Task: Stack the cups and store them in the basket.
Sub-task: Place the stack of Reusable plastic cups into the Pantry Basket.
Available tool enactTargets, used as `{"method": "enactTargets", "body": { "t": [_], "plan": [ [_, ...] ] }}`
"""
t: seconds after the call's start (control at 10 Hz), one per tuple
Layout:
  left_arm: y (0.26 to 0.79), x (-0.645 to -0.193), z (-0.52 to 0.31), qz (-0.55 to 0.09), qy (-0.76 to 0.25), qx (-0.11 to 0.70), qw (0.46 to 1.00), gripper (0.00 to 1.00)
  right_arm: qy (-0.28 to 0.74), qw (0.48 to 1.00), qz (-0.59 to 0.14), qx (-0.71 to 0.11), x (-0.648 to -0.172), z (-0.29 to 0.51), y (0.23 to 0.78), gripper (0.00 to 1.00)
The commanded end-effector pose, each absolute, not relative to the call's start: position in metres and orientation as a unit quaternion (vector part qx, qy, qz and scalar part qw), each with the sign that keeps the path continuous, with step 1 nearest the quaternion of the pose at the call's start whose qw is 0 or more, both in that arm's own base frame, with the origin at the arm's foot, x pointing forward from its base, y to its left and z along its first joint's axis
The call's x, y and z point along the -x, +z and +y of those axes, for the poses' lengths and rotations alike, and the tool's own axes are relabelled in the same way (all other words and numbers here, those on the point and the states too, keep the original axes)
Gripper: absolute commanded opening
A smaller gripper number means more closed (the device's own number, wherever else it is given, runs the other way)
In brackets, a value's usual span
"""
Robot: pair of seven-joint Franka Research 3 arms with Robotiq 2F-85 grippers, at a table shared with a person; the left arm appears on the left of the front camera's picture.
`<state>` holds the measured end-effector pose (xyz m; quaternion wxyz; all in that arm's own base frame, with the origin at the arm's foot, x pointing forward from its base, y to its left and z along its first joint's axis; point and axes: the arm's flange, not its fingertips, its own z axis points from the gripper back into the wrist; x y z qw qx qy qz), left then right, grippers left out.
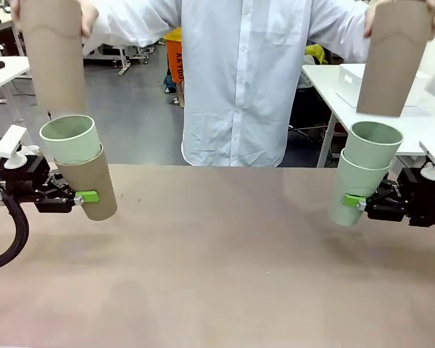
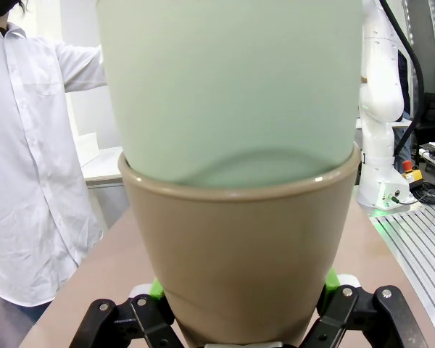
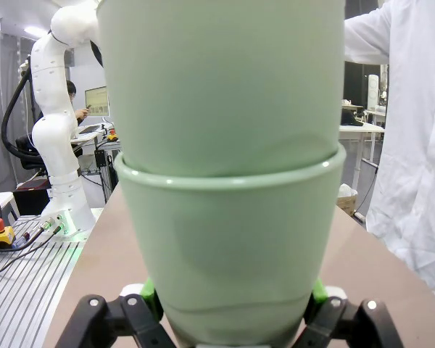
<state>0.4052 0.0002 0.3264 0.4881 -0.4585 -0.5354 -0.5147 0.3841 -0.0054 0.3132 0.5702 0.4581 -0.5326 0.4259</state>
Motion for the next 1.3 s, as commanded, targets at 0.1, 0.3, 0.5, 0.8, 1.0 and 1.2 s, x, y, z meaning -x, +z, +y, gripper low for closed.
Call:
{"method": "enactTargets", "body": {
  "t": [0.1, 0.3, 0.5, 0.8, 1.0, 1.2],
  "plan": [
    [0.3301, -0.4061, -0.0019, -0.543, -0.512, 0.455, 0.486, 0.85, 0.429, 0.570, -0.534, -0.454, -0.3852, -0.0035, 0.3169, 0.85],
    [0.3301, -0.4061, -0.0019, -0.543, -0.512, 0.455, 0.486, 0.85, 0.429, 0.570, -0.534, -0.454, -0.3852, -0.0035, 0.3169, 0.85],
    [0.3301, -0.4061, -0.0019, -0.543, -0.512, 0.455, 0.486, 0.85, 0.429, 0.570, -0.534, -0.454, -0.3852, -0.0035, 0.3169, 0.85],
    [0.3301, -0.4061, -0.0019, -0.543, -0.512, 0.455, 0.486, 0.85, 0.429, 0.570, -0.534, -0.454, -0.3852, -0.0035, 0.3169, 0.85],
    [0.3301, -0.4061, -0.0019, -0.543, -0.512, 0.455, 0.486, 0.85, 0.429, 0.570, -0.534, -0.454, -0.3852, -0.0035, 0.3169, 0.85],
    [0.3301, -0.4061, -0.0019, -0.543, -0.512, 0.455, 0.486, 0.85, 0.429, 0.570, -0.534, -0.454, -0.3852, -0.0035, 0.3169, 0.85]
  ]
}}
